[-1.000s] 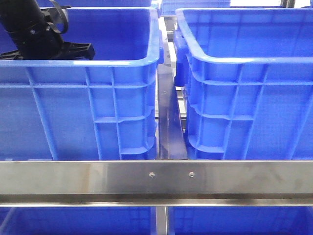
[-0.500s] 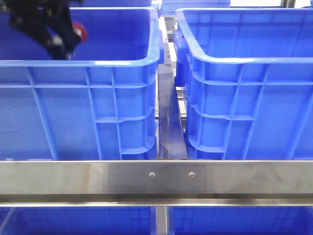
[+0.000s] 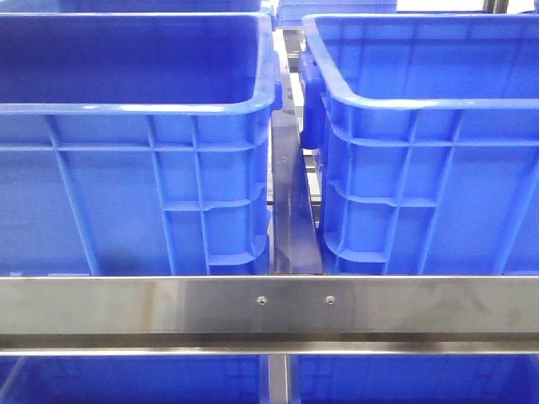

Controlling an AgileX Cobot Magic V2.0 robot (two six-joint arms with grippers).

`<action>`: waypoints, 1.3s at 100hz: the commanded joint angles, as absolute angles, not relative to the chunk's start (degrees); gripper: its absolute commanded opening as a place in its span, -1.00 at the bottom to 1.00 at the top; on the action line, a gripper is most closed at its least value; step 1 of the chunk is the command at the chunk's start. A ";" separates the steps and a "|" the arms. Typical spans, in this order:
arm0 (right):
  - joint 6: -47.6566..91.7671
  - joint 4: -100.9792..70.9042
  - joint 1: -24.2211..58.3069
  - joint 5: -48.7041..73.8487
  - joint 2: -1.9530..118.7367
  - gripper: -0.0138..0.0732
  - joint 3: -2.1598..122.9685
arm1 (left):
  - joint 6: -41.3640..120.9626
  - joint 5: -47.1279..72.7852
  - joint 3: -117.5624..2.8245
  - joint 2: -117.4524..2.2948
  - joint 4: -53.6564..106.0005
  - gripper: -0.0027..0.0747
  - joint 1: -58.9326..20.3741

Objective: Pick red and yellow buttons and place in box

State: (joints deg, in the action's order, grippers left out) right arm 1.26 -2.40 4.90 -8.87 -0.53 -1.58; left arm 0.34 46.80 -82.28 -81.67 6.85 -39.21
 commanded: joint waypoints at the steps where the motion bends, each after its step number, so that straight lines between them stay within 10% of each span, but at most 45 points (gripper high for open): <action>1: 1.36 -2.02 4.82 -15.27 -2.00 -0.84 -0.46 | 0.84 43.82 -83.88 -79.45 7.51 -0.98 -42.42; 102: 1.36 -18.87 4.82 33.83 31.86 -0.82 47.99 | 0.84 44.52 -83.88 -79.45 7.29 -0.98 -45.63; 130: 1.36 -31.66 4.82 34.35 35.77 0.28 47.99 | 0.84 44.52 -83.88 -79.45 7.29 -0.98 -45.63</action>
State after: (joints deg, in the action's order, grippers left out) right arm 1.26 -26.05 4.90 37.96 34.26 45.92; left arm 0.81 48.13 -82.28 -81.68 6.74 -45.14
